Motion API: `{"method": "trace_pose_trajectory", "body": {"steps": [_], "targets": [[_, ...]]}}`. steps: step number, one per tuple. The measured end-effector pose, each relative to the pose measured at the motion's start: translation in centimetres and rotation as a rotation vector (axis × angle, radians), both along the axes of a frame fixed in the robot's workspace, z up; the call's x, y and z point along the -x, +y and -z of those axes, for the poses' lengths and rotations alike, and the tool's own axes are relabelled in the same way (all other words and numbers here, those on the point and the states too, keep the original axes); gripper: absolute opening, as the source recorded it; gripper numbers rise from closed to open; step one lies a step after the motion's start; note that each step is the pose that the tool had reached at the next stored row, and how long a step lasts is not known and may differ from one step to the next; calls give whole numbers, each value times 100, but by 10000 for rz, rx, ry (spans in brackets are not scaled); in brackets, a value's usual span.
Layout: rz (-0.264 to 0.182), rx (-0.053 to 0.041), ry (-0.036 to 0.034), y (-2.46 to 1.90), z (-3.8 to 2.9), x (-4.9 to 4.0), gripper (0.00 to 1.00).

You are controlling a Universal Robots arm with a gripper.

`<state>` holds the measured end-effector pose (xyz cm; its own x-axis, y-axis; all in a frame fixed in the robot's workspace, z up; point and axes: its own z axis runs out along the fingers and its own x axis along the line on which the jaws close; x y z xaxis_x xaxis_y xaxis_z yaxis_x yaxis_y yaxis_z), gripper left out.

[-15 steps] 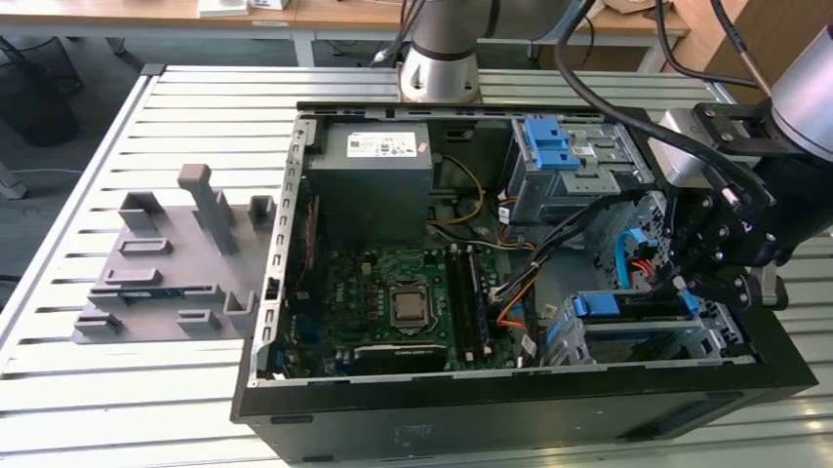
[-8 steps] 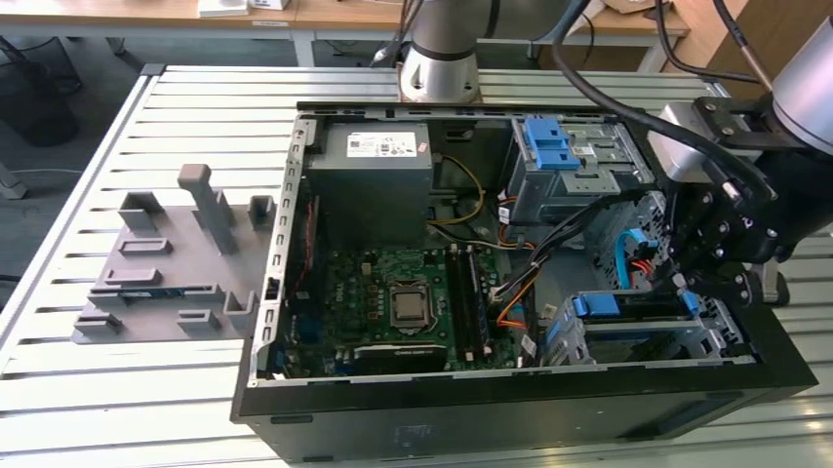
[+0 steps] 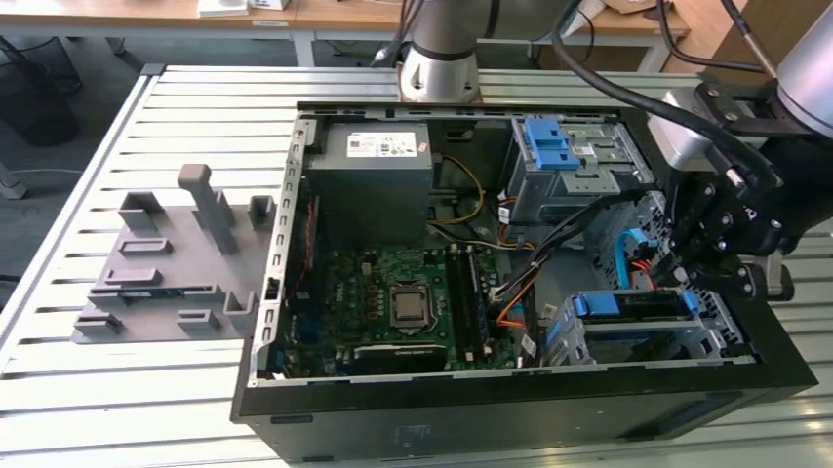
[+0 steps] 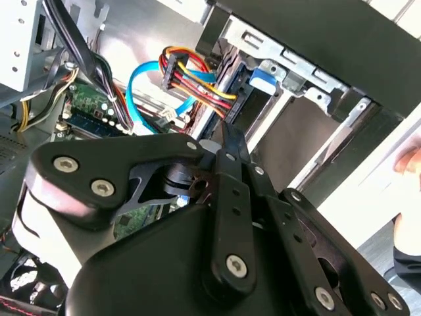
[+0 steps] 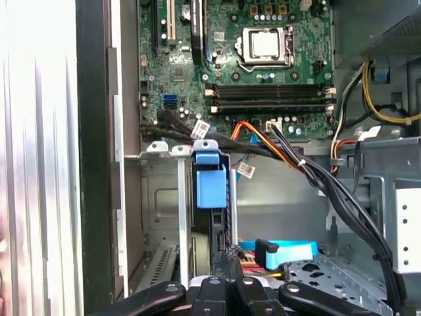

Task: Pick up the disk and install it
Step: 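Insert the second disk wire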

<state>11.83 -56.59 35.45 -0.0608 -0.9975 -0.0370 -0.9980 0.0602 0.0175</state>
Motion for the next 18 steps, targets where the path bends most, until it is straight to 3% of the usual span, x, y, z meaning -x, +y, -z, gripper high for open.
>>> {"method": "trace_pose_trajectory", "body": {"steps": [5,13,18], "targets": [[0,3,-7,-1,-10,84,11],[0,0,-11,0,-177,107,11],[-8,-2,-20,0,-207,160,11]]}}
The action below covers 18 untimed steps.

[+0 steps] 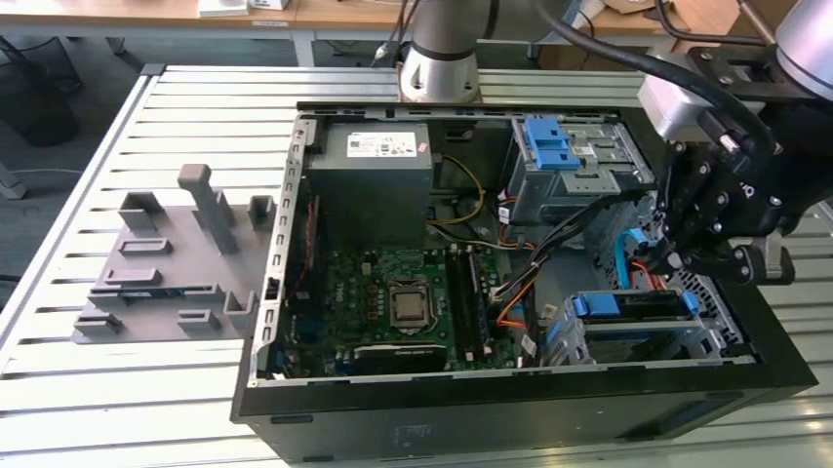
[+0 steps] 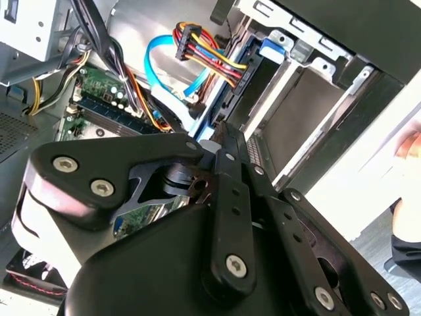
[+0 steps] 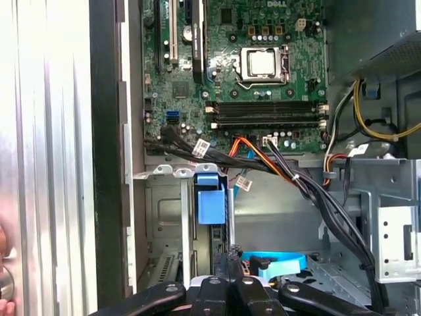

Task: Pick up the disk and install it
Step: 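Insert the second disk wire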

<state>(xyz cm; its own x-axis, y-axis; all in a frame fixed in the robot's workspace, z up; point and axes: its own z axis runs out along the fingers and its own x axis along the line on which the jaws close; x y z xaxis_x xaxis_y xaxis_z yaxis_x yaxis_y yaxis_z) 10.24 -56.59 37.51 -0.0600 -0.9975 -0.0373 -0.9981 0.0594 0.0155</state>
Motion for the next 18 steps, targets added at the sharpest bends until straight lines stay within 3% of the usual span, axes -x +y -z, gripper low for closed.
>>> {"method": "trace_pose_trajectory", "body": {"steps": [7,18], "targets": [[-53,0,-5,11,-46,20,11],[-101,4,-5,98,-106,20,11]]}}
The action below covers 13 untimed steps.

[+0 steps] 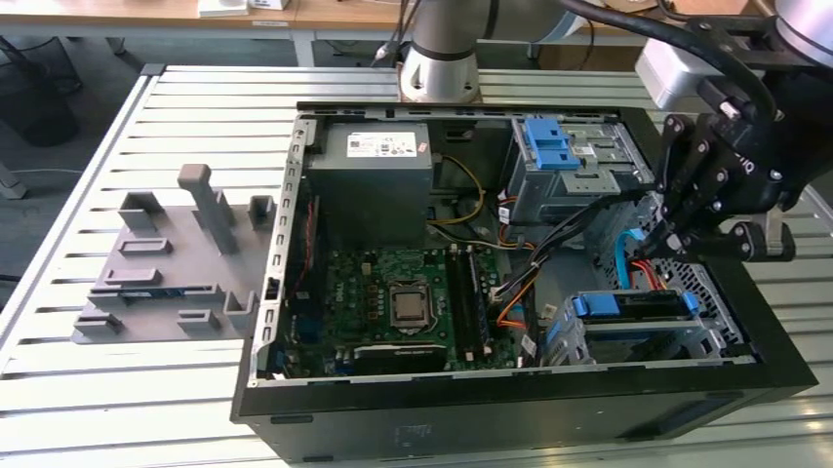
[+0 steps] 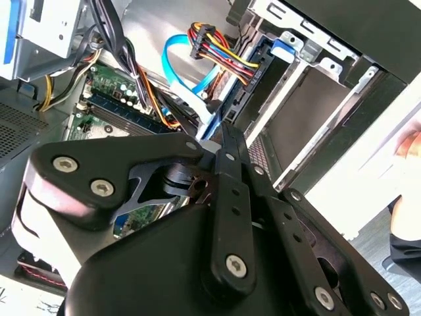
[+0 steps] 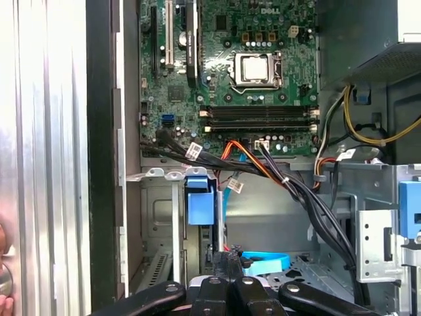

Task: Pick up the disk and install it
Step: 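Insert the second disk wire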

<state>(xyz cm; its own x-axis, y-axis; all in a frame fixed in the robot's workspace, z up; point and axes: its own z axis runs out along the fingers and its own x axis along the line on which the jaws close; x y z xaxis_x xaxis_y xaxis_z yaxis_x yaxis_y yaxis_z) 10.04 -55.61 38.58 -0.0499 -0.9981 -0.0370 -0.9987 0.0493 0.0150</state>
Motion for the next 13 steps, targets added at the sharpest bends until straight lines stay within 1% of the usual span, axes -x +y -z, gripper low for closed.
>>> {"method": "trace_pose_trajectory", "body": {"steps": [5,13], "targets": [[-51,14,0,78,-2,0,11],[-57,16,0,87,9,0,12]]}}
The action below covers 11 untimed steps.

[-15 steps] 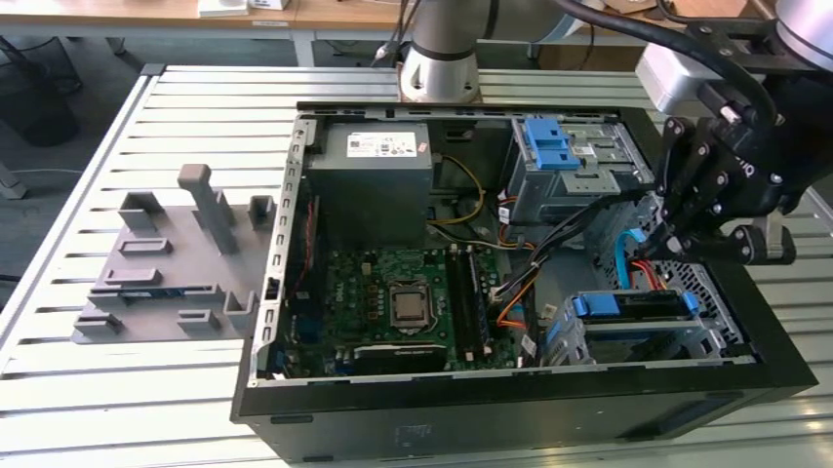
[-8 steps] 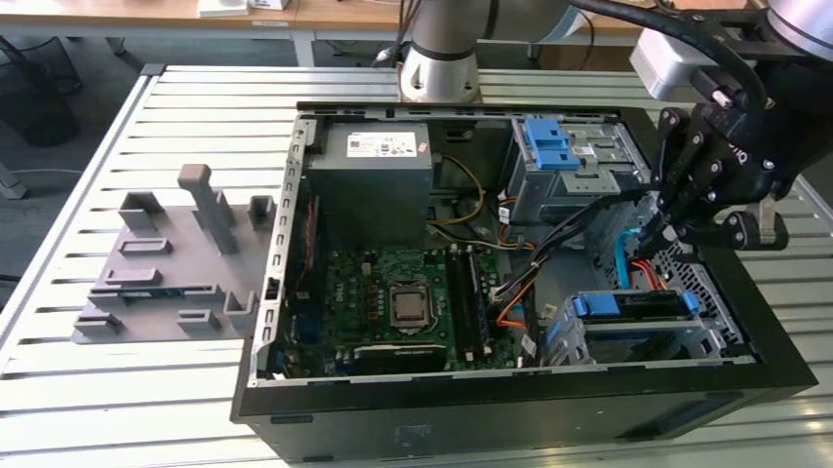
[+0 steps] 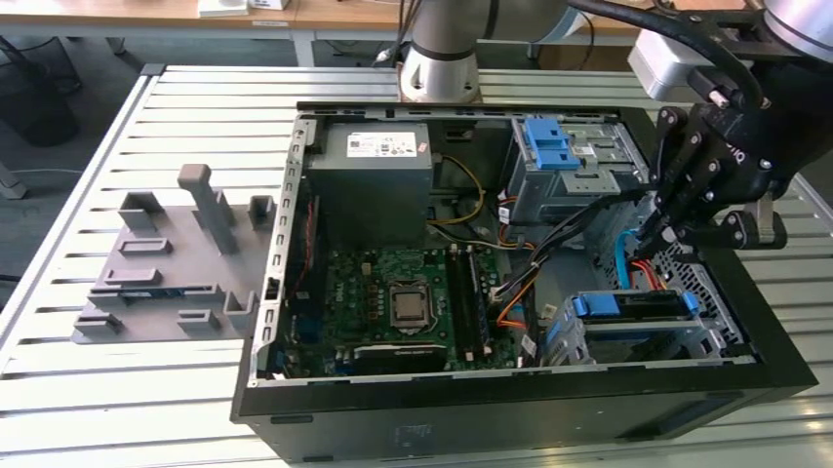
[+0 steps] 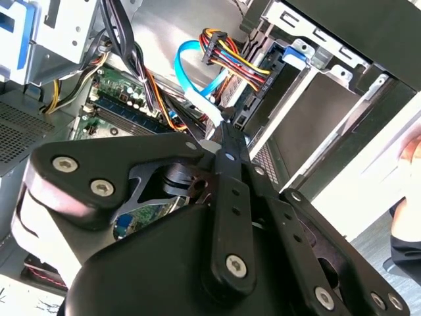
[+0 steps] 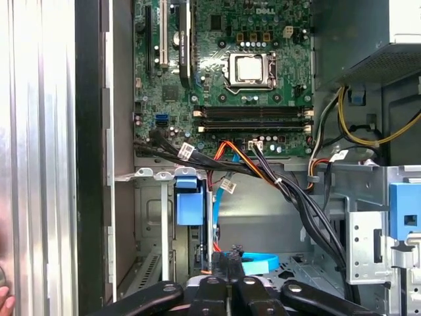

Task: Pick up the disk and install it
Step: 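Insert the second disk wire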

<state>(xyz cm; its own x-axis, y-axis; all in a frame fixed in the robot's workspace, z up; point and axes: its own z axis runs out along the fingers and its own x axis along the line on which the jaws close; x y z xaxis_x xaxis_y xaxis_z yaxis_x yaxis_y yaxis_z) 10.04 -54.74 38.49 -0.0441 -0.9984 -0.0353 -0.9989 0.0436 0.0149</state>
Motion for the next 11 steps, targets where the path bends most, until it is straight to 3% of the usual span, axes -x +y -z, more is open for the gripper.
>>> {"method": "trace_pose_trajectory", "body": {"steps": [2,7,8,11], "targets": [[0,-2,0,1,5,0,18],[0,-4,0,4,16,0,19],[0,-3,0,6,18,0,25],[-1,0,0,14,28,0,25]]}}
